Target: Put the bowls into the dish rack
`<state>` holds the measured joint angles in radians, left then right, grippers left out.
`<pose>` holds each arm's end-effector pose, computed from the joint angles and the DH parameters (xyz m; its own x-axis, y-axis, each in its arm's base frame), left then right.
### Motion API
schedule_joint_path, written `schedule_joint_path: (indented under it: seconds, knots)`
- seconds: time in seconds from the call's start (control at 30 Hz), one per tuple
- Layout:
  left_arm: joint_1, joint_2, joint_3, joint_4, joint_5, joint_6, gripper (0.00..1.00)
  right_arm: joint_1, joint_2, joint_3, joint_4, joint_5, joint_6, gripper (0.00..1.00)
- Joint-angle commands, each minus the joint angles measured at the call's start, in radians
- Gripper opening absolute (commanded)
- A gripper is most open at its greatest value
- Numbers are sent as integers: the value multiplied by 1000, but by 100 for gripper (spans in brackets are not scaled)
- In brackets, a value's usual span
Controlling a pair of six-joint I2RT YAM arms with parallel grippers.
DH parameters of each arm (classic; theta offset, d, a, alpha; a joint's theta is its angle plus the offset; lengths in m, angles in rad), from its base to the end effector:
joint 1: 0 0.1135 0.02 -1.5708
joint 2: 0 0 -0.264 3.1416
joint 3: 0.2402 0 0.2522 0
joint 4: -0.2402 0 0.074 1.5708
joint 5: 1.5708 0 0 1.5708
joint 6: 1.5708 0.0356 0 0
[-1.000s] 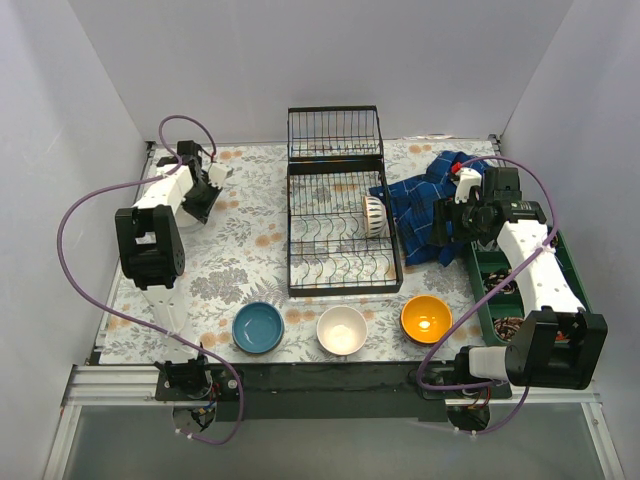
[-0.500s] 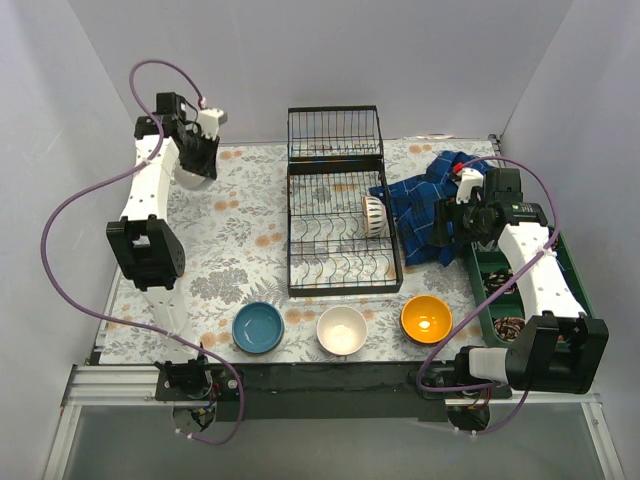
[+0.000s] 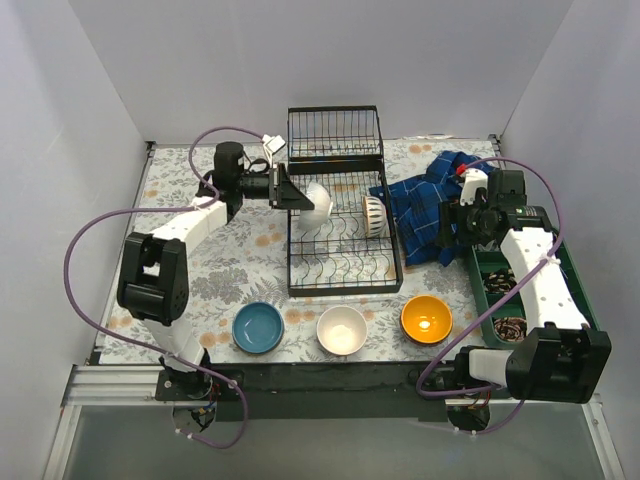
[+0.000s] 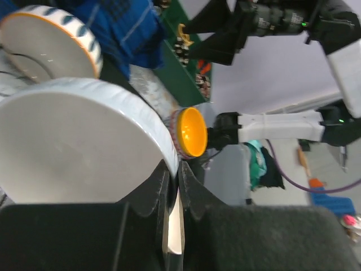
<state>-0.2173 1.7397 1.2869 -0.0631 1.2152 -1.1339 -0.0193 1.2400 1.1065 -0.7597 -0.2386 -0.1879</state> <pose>0.3698 -0.1158 0.2779 -0.9933 -0.1037 0.0510 -0.0678 0.1658 -0.9838 0.2532 0.0035 0.3054 -0.7411 -0.1672 -0.6503 -0.2726 0.9600 0.0638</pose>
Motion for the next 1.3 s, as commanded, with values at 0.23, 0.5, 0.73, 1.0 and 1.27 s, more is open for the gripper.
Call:
schedule_joint_path:
  seconds: [0.23, 0.5, 0.73, 1.0, 1.27]
  knots:
    - [-36, 158, -132, 1203, -11, -883, 0, -8, -24, 10, -18, 56, -39, 79]
    - [-53, 251, -75, 1139, -63, -845, 0, -10, -4, 41, -13, 76, -65, 79]
    - [-60, 328, -14, 1053, -91, -791, 0, -13, -27, 7, 0, 78, -68, 79]
    - [-116, 346, 8, 976, -175, -774, 0, -13, -22, -7, 3, 65, -68, 79]
    - [-151, 411, 34, 1071, -194, -849, 0, -13, 25, 30, 2, 65, -71, 79]
